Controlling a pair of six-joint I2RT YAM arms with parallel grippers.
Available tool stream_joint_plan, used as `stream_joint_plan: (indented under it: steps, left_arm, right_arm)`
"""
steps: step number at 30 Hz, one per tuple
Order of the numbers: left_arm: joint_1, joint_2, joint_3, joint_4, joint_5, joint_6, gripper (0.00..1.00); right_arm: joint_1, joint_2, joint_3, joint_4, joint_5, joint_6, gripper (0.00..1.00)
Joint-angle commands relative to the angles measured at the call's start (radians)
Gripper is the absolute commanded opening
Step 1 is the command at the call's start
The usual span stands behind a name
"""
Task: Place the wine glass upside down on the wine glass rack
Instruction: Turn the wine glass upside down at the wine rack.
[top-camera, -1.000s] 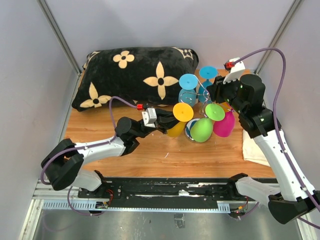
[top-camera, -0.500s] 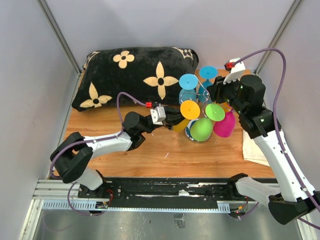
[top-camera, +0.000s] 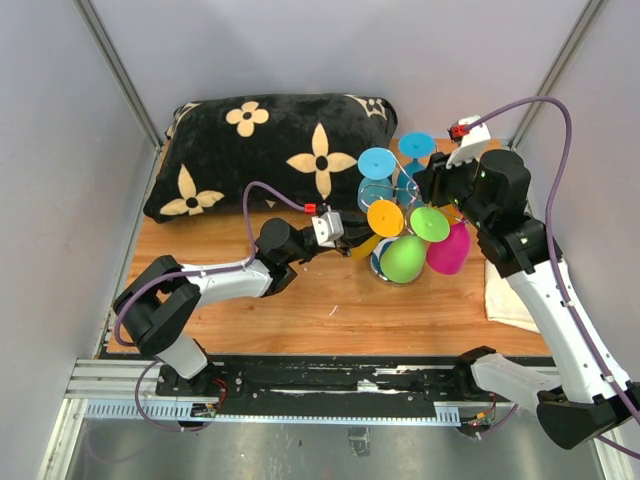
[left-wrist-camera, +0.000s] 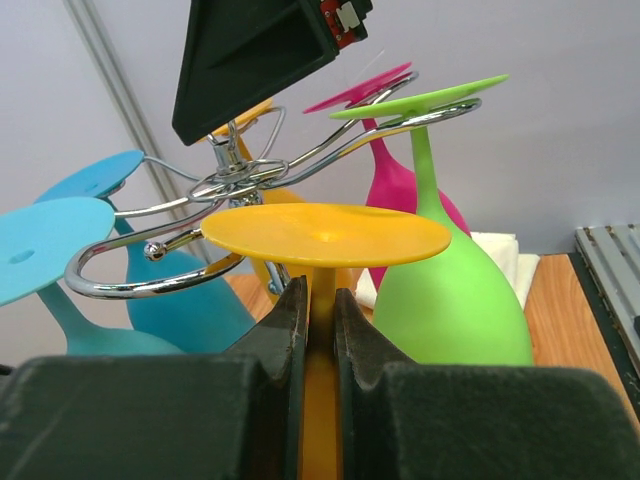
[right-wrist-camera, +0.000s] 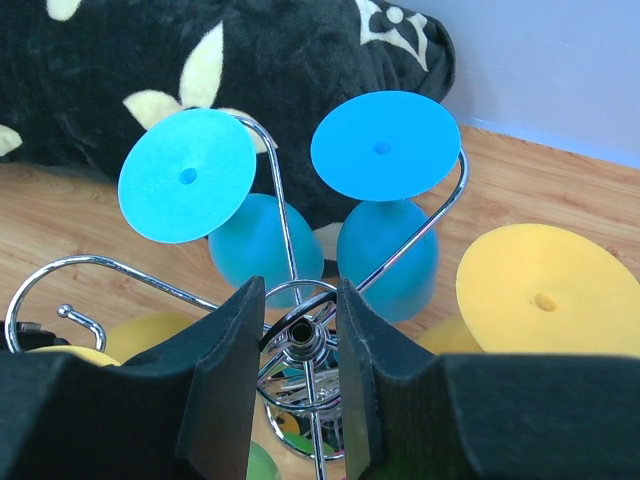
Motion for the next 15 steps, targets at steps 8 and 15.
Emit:
stream_joint_plan:
  steps: [8, 15]
  left_arm:
    - [0.030, 0.048, 0.058, 0.056, -0.002, 0.060, 0.01]
    - [0.048, 0.080, 0.093, 0.047, -0.017, 0.072, 0.00]
  right_arm:
    - [-0.018, -0.013, -0.028, -0.004, -0.010, -0.033, 0.03]
    - [-0.018, -0.009, -0.030, -0.003, -0.013, -0.035, 0.03]
